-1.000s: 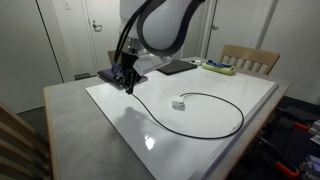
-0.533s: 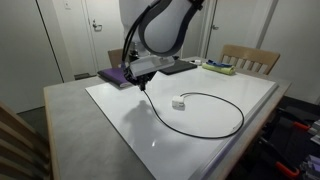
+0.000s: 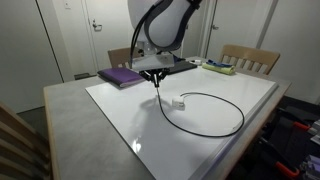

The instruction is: Wind the black charging cable

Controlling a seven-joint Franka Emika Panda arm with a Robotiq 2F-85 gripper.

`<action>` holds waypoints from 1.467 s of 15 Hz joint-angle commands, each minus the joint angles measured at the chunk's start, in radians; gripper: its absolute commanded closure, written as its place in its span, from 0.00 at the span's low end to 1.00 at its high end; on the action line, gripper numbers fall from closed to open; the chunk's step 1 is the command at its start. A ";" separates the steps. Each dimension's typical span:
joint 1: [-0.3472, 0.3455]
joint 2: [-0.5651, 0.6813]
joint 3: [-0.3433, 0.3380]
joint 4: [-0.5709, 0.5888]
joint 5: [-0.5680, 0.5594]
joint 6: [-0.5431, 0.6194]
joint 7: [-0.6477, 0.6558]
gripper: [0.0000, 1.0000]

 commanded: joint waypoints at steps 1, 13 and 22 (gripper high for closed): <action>-0.063 -0.004 0.014 0.019 -0.019 -0.070 0.158 0.98; -0.217 -0.041 0.013 -0.018 -0.113 -0.202 0.648 0.98; -0.286 -0.041 0.052 -0.011 -0.181 -0.205 0.688 0.91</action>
